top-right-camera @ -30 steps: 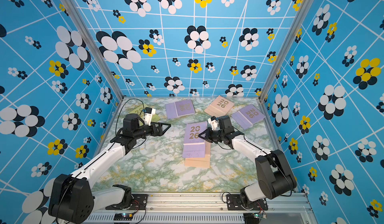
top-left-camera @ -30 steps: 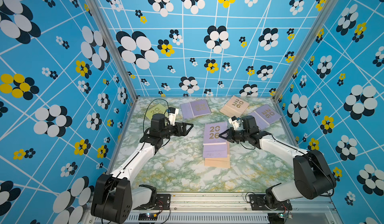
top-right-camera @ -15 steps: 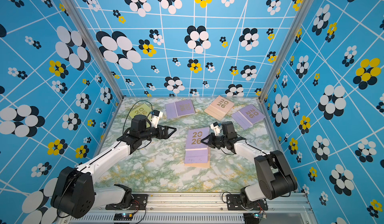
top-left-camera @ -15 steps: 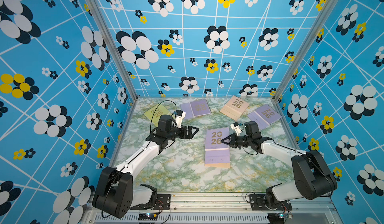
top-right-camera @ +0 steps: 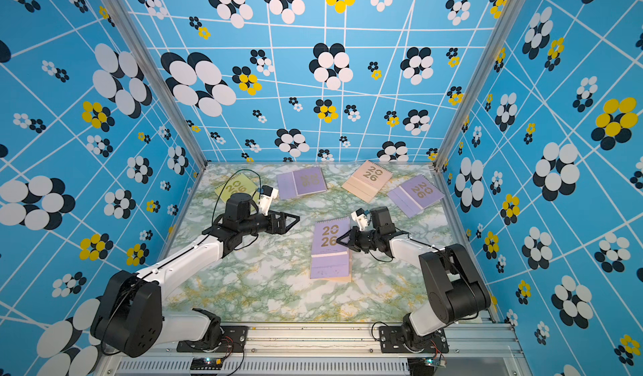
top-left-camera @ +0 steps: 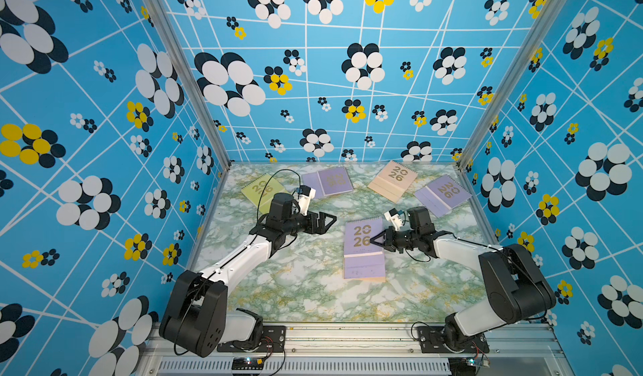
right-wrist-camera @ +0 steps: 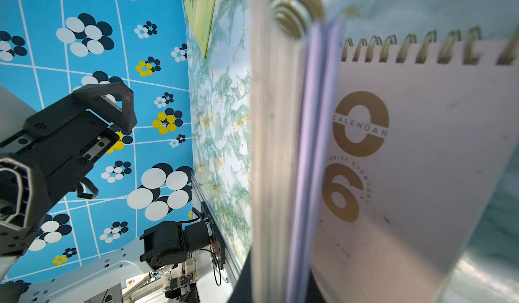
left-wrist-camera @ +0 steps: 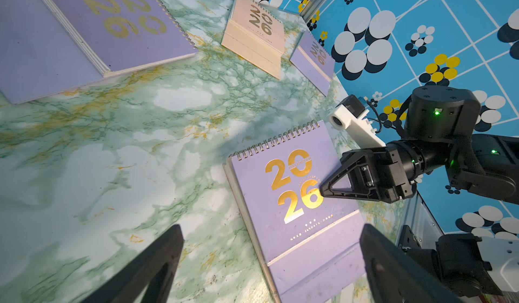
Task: Stack the calendars
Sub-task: Place the calendar at the calendar.
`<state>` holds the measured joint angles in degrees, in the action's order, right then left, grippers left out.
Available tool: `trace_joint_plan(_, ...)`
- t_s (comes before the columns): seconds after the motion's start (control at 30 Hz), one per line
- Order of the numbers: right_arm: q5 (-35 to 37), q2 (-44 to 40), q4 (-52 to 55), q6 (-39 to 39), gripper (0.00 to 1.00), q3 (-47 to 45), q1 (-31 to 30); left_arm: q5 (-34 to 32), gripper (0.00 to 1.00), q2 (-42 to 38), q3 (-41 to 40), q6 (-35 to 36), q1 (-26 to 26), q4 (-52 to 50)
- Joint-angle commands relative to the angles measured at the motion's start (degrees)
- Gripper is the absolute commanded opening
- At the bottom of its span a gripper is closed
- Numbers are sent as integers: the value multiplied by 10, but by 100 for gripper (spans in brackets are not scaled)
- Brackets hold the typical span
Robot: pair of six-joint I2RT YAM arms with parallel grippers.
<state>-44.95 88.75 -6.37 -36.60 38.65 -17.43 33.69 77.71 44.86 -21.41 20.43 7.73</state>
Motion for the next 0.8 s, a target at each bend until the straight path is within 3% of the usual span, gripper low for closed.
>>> trace_joint_plan(0.0,-13,4,-11,19,0,-8,4,15,100,14,9,-5,10,21)
trace_joint_plan(0.77,28,20,-57,-23,0,-44,12,24,100,63,23,-26,55,59)
